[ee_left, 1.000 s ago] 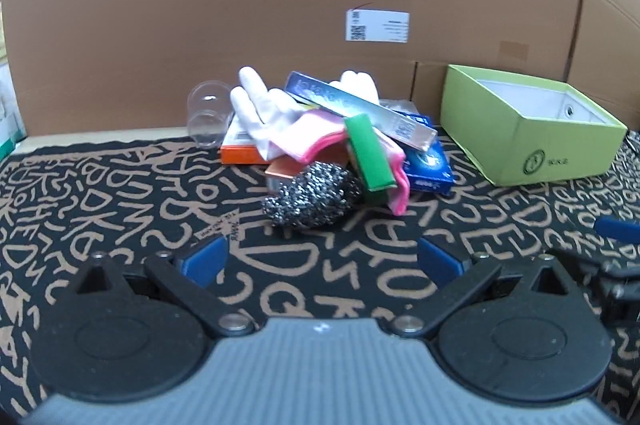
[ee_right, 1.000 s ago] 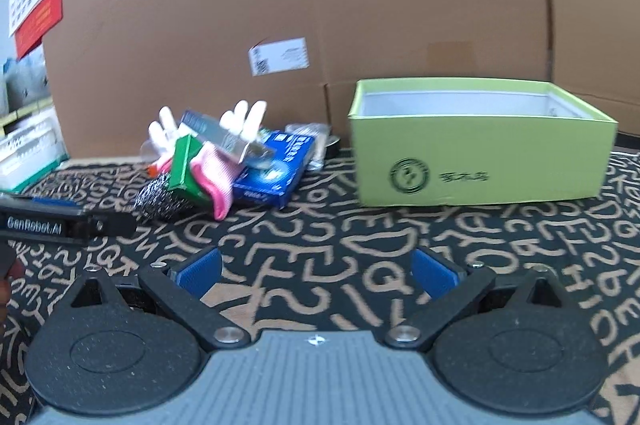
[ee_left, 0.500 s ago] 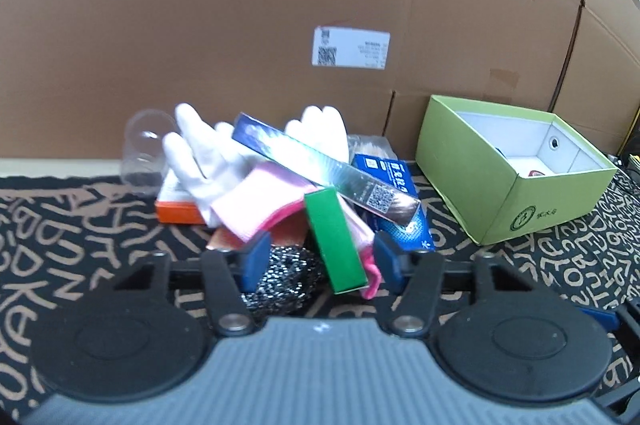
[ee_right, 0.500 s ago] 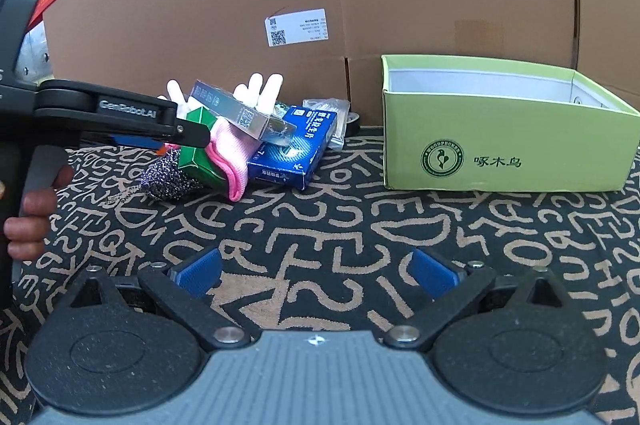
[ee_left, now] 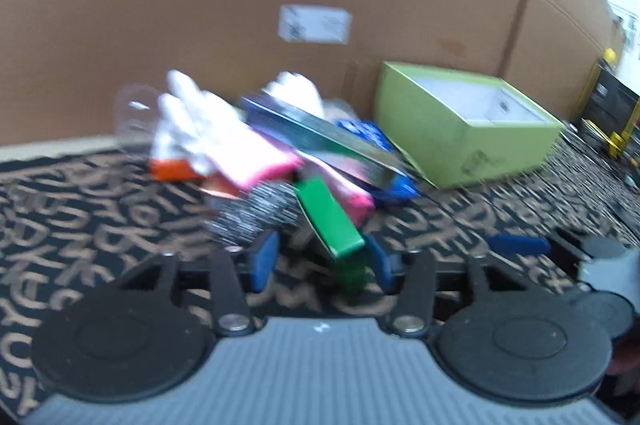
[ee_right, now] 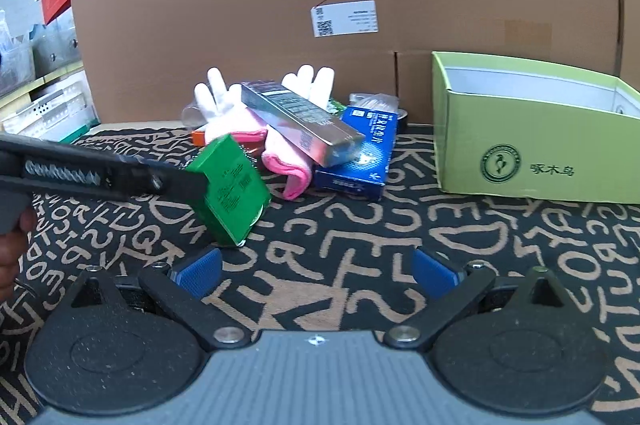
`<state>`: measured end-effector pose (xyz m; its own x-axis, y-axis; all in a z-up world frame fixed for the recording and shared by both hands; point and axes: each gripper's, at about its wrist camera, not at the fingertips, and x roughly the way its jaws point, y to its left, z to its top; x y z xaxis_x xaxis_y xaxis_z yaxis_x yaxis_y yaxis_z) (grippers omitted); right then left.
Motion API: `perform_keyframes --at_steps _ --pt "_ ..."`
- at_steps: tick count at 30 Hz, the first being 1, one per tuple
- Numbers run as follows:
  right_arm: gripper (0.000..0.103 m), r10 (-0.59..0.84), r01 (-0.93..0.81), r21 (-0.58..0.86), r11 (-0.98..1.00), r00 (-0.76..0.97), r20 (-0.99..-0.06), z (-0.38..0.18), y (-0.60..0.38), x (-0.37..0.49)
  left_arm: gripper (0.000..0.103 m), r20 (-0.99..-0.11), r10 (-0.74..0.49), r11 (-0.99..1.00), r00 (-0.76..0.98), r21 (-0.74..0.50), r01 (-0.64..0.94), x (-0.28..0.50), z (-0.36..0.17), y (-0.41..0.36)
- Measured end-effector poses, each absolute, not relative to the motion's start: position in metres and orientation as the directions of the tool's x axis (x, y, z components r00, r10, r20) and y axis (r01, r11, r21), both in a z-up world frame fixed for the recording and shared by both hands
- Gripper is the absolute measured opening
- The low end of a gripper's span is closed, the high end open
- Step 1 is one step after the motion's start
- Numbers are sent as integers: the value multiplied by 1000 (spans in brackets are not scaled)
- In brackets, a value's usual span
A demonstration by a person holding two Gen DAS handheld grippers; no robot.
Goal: Organize objects
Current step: 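Grasp the green box with the right tool while the left tool grasps the steel wool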
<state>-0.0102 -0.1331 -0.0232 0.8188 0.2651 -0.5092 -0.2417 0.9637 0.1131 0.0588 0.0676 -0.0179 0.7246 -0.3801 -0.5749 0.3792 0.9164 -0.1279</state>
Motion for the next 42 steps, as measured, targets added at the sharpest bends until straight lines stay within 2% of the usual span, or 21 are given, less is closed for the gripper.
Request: perform_keyframes --at_steps 8,14,16,17,18,19,20,22,23,26,29,30,31,33,34,40,42 --pt "103 351 -346 107 932 789 -504 -18 -99 4 50 -595 -291 955 749 -135 263 91 -22 101" --pt "103 376 -374 110 921 778 -502 -19 -69 30 51 -596 -292 955 748 -137 263 90 -22 114" --pt "103 381 -351 160 923 767 -516 -21 -67 39 52 -601 -300 952 741 -141 271 91 -22 113" --pt "99 387 -342 185 921 760 -522 -21 -67 42 55 -603 -306 950 737 -144 277 92 -22 112" --pt "80 393 -342 196 919 754 -526 -22 -67 43 56 -603 -311 949 735 -148 280 94 -22 111" --pt "72 391 -343 193 920 751 -532 -23 -67 42 57 -603 -314 948 733 -150 282 95 -22 109" --pt "70 396 -351 188 917 753 -525 -23 -69 39 57 -604 -319 945 730 -150 289 97 -23 107" --pt "56 400 -374 160 914 762 -508 -20 -73 32 57 -609 -331 940 721 -149 305 102 -24 101" --pt "45 395 -383 132 914 769 -502 -16 -75 26 57 -612 -335 938 716 -148 313 104 -25 98" --pt "36 350 -393 22 919 788 -506 -11 -83 13 58 -619 -345 933 706 -140 333 111 -29 87" --pt "36 354 -403 22 915 776 -522 -11 -94 6 57 -630 -356 927 690 -144 346 118 -33 77" --pt "38 360 -402 36 915 774 -520 -11 -96 4 53 -638 -357 925 682 -142 352 121 -36 74" --pt "44 368 -403 50 914 771 -519 -12 -98 3 42 -645 -348 927 681 -131 350 123 -38 71" --pt "78 376 -402 66 913 769 -516 -15 -99 2 38 -646 -331 931 688 -104 350 123 -41 70" --pt "81 373 -398 66 915 771 -517 -17 -99 2 35 -646 -333 930 687 -106 352 122 -40 72" --pt "82 392 -376 145 915 748 -536 -22 -98 14 31 -658 -319 929 682 -74 363 95 -32 91" --pt "82 389 -383 130 914 743 -545 -24 -92 14 31 -661 -312 931 683 -69 359 85 -30 99"
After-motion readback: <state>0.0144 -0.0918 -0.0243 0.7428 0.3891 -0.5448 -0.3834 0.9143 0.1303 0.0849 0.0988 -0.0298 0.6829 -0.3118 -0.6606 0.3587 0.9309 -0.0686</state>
